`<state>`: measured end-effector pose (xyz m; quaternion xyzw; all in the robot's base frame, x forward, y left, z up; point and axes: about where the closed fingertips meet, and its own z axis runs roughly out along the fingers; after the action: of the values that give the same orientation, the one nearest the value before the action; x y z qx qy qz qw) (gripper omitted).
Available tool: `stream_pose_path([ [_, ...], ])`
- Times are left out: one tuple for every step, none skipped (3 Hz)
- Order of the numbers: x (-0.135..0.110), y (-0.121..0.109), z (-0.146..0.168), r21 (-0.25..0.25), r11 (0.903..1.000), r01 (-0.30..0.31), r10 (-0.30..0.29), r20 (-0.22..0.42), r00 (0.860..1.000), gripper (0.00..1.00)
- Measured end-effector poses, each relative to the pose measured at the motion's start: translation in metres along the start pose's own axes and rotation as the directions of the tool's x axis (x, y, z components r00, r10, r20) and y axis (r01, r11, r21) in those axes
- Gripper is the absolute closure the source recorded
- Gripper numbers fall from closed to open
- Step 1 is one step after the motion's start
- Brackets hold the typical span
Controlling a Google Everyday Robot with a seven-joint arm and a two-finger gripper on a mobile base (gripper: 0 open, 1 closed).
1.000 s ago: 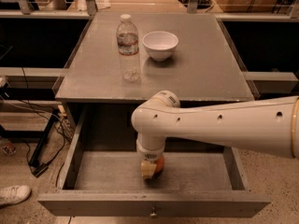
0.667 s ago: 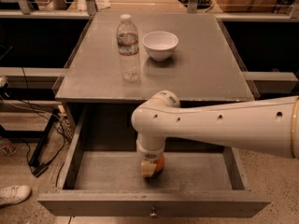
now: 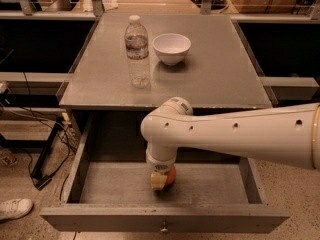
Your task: Pick orange from top drawer and place on counter
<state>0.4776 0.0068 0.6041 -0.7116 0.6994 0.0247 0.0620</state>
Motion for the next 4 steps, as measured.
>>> stream_pose_path([
  [0.014, -0.003, -0.018, -0.006, 0.9993, -0.037, 0.037, 0.008, 0.999, 1.0],
  [0.031, -0.01, -0.045, -0.007, 0.9973, -0.072, 0.072, 0.005, 0.997, 1.0],
  [0.047, -0.017, -0.075, 0.013, 0.9937, -0.111, 0.111, -0.004, 0.994, 1.0],
  [0.06, -0.019, -0.105, 0.027, 0.9904, -0.136, 0.136, -0.002, 0.991, 1.0],
])
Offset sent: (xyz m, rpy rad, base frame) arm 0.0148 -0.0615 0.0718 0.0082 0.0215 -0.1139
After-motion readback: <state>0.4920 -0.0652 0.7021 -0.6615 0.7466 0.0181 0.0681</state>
